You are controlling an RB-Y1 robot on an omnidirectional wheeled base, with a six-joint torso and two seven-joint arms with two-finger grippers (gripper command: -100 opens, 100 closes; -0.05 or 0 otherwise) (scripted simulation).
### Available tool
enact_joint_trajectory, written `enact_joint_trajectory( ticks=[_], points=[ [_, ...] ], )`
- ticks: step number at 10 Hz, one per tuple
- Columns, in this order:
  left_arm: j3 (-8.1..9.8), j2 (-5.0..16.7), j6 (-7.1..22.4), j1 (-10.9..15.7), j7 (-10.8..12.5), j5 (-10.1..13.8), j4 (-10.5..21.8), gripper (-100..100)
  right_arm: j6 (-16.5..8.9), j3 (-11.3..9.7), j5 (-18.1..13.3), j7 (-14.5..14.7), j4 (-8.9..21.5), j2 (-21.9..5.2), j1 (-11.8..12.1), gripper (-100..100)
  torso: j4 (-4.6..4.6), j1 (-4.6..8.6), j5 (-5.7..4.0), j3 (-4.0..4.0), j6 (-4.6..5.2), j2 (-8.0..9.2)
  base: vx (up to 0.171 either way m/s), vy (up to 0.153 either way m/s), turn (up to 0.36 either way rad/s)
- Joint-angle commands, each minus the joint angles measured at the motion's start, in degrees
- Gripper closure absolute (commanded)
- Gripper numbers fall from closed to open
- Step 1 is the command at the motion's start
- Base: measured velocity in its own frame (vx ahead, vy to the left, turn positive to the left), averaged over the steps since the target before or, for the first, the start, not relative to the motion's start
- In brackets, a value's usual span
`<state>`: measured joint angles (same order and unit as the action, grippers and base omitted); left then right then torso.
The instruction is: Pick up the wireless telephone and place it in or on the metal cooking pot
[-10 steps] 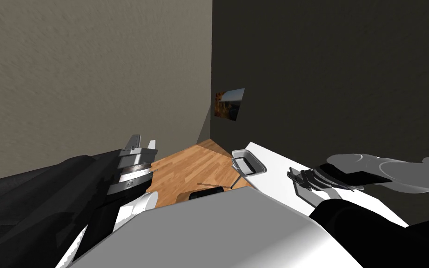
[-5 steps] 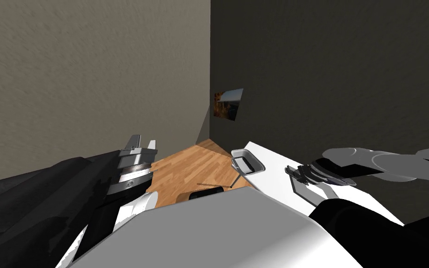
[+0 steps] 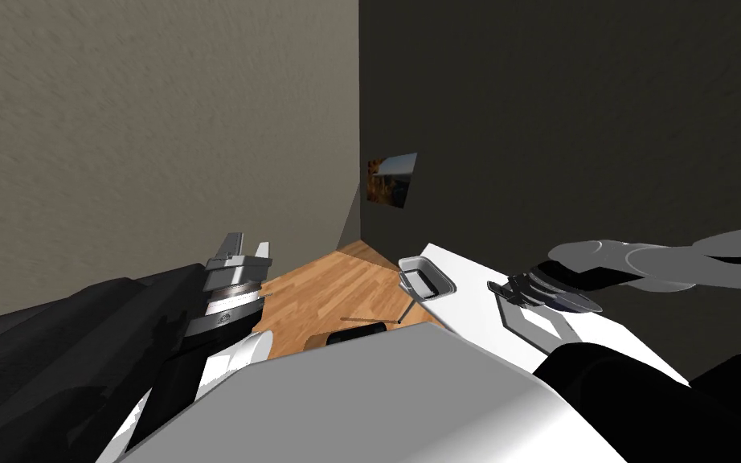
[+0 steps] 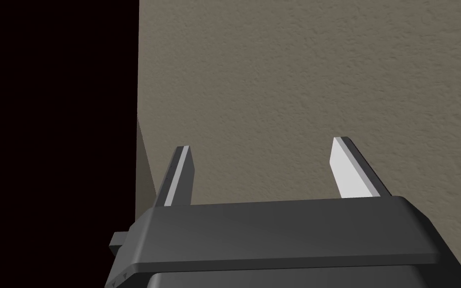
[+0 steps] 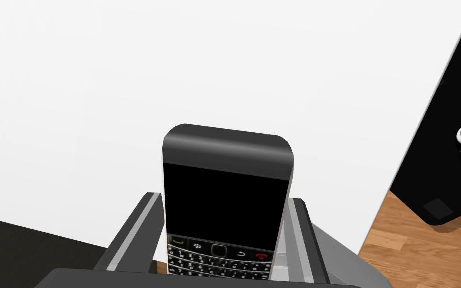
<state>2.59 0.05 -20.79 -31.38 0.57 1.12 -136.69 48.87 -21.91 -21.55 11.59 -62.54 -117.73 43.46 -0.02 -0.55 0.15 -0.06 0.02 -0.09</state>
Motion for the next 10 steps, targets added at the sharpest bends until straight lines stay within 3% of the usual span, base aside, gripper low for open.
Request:
enact_joint_trajectory(
  ticks=[1, 2, 4, 7, 8, 10],
  points=[
    [0.00, 0.0, 0.0, 0.0, 0.0, 0.0, 0.0, 0, 1.4, 2.7, -1.8, -0.9, 0.7, 0.1, 0.9, 100, 0.00, 0.00, 0.00, 0.00, 0.00, 0.00, 0.023, 0.038, -0.019],
    [0.00, 0.0, 0.0, 0.0, 0.0, 0.0, 0.0, 0, 1.4, 2.7, -1.8, -0.9, 0.7, 0.1, 0.9, 100, -0.01, 0.00, -0.02, -0.02, 0.00, -0.03, 0.017, 0.019, 0.006],
    [0.00, 0.0, 0.0, 0.0, 0.0, 0.0, 0.0, 0, 3.2, 0.6, 1.3, 1.0, -0.1, -3.2, 0.2, 100, -0.04, -0.11, 0.00, -0.10, -0.05, -0.17, 0.100, 0.091, 0.002],
    [-0.01, 0.0, 0.0, 0.0, 0.0, 0.0, 0.0, 0, 4.0, -2.8, 4.5, 3.6, -1.7, -4.9, -0.2, 100, -0.24, -0.67, 0.09, -0.47, -0.21, -0.75, 0.170, 0.169, 0.043],
    [-0.01, 0.0, 0.0, 0.0, 0.0, 0.0, 0.0, 0, 4.2, -4.8, 6.2, 5.0, -2.7, -5.6, -0.4, 100, -0.26, -0.60, 0.11, -0.52, -0.18, -0.83, 0.184, 0.173, 0.059],
    [-0.01, 0.0, 0.0, 0.0, 0.0, 0.0, 0.0, 0, 4.3, -5.8, 7.1, 5.7, -3.2, -5.9, -0.5, 100, -0.26, -0.45, 0.08, -0.49, -0.15, -0.73, 0.117, 0.106, 0.027]
  ],
)
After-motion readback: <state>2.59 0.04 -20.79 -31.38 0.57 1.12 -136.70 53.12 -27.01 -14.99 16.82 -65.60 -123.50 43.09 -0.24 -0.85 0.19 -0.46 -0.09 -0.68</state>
